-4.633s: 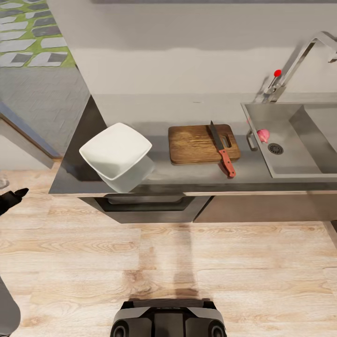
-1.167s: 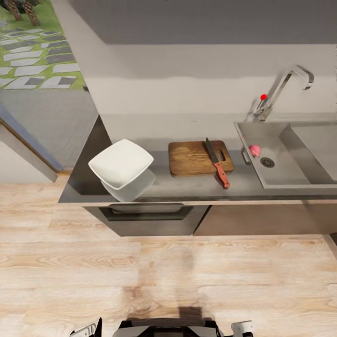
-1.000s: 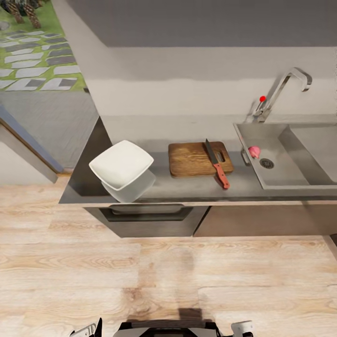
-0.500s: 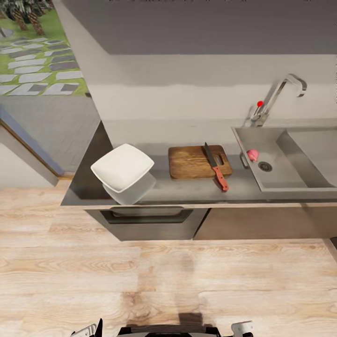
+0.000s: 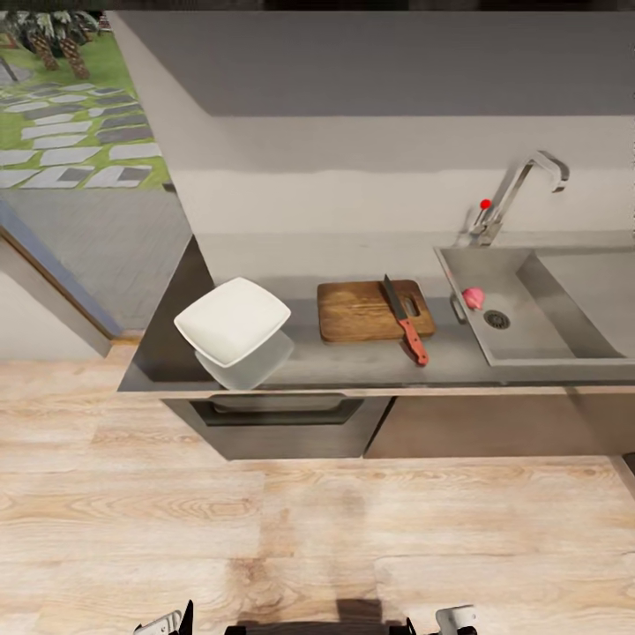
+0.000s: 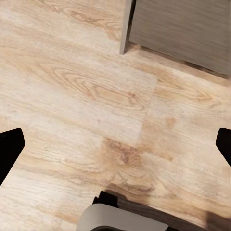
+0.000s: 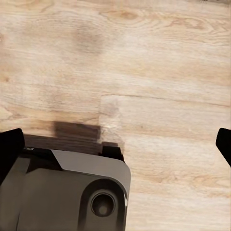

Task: In the kitchen, take the Vidalia onion out of the sink, dice it on the chopping board with the paring knife, put the diced onion into the bowl on the countertop, then place both the paring knife and the chopping board into the sink.

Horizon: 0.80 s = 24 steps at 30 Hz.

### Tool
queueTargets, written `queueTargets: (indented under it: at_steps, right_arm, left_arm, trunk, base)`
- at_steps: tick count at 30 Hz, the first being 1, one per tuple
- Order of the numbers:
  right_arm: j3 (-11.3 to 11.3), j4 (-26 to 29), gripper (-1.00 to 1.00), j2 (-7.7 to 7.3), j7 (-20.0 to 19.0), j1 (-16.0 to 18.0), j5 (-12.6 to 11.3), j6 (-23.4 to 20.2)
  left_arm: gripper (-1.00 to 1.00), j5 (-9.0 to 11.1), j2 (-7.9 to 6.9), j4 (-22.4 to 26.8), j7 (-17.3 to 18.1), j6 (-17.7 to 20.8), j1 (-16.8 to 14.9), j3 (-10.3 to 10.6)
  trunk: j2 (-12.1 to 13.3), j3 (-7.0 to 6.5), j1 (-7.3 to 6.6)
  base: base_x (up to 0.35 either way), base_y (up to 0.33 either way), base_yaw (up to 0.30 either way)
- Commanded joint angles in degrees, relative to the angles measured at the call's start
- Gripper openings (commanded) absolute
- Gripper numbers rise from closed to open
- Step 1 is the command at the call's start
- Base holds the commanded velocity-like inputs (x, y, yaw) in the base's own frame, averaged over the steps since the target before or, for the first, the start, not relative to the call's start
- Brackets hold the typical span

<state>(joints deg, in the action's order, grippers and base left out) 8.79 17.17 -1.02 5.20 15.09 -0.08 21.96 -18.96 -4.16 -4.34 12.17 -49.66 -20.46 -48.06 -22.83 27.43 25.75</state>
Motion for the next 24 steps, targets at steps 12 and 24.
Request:
queueTargets:
  at_steps: [12,24]
  right_arm:
    - [0.5,0.0,1.00,0.00,0.5,0.0,0.0,0.1]
    - [0.5,0.0,1.00,-0.01,0.5,0.0,0.0,0.1]
  left_arm:
    - [1.00,-0.2,-0.06,-0.2,0.2,-0.2,-0.1,-0.5]
    - [1.00,-0.2,0.52,-0.2,0.2,-0.2,0.0,-0.5]
  trunk:
    - [-0.1,-1.05,0.03]
    - [-0.1,-2.17,0.03]
  base:
    - [0.000,0.000,0.000]
    - [0.000,-0.029,0.000]
